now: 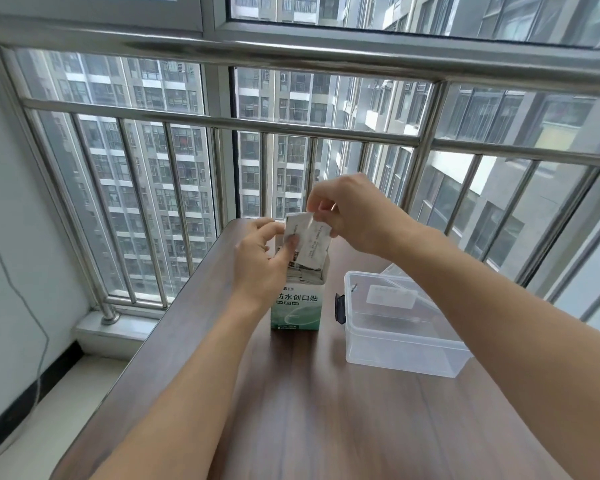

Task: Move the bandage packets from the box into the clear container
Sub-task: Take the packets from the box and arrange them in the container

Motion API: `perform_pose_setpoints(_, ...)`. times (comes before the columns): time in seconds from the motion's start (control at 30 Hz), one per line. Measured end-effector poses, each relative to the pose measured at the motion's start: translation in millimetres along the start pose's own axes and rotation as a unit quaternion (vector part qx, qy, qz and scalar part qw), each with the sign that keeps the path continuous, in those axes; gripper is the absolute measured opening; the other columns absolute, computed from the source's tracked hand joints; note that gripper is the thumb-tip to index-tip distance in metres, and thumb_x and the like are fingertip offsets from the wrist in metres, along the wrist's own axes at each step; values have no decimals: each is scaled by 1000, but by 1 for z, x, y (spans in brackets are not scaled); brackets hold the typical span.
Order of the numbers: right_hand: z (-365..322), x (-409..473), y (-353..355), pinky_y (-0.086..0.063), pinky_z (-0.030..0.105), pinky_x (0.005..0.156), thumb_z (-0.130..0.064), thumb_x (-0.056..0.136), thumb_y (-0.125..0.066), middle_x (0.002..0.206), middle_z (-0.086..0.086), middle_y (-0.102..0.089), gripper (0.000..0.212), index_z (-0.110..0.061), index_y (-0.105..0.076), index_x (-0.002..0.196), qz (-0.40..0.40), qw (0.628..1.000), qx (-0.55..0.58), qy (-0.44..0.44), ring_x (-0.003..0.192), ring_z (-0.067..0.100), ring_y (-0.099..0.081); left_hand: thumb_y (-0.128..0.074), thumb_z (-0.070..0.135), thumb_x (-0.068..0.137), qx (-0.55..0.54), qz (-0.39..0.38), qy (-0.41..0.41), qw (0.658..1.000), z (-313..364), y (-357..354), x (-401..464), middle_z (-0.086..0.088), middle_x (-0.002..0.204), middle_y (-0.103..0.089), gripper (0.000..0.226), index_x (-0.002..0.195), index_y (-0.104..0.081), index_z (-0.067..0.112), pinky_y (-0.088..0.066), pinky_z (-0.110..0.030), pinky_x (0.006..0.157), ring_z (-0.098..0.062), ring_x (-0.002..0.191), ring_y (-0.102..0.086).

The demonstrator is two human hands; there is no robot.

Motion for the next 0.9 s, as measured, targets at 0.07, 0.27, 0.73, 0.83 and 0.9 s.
perform_pose_setpoints(0.07, 1, -3, 11, -55, 16, 64, -5, 95, -65, 89, 1, -70, 16, -9, -70, 109, 23, 999, 29, 0, 67, 3, -65, -72, 36, 92, 32, 21, -24, 999, 13, 2, 1, 9, 113, -56, 20, 93, -76, 16, -45, -25, 95, -3, 109, -54)
perform_pose_setpoints(0.27, 15, -9, 31, -60, 22, 60, -4, 92, -68, 87, 2, -73, 13, -10, -74, 103, 80, 991, 104, -28, 64, 9, -71, -70, 31, 95, 43, 45, -80, 995, 43, 0, 2, 9, 113, -59, 18, 94, -72, 13, -38, -5, 90, 12, 104, -52)
perform_pose_setpoints(0.73, 95, -70, 55, -62, 27, 72, 5, 72, -72, 86, 11, -76, 36, 2, -69, 107, 43, 816, 565, -116, 82, 23, -75, -51, 10, 102, -293, -122, 161, 934, 90, -51, -29, -13, 101, -72, 21, 112, -67, 19, -57, -28, 43, -26, 72, -73)
perform_pose_setpoints(0.83, 108, -73, 33, -63, 30, 75, 5, 71, -74, 89, 13, -75, 37, 1, -70, 108, -9, 828, 544, -137, 86, 25, -73, -42, 12, 107, -292, -192, 273, 896, 69, -84, -56, -15, 92, -73, 29, 107, -70, 20, -56, -26, 41, -24, 66, -73)
perform_pose_setpoints(0.9, 116, -74, 25, -62, 34, 78, 8, 74, -76, 92, 16, -74, 35, -1, -72, 107, -27, 857, 494, -145, 91, 29, -73, -37, 16, 108, -321, -232, 318, 861, 58, -100, -69, -19, 98, -74, 32, 114, -68, 14, -57, -25, 44, -25, 72, -73)
Point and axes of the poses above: each hand's wrist, its own x-axis towards the middle knuckle, its own y-axis out of the back of the hand, z = x × y, the point moved 8 cm from there along x, towards the middle knuckle
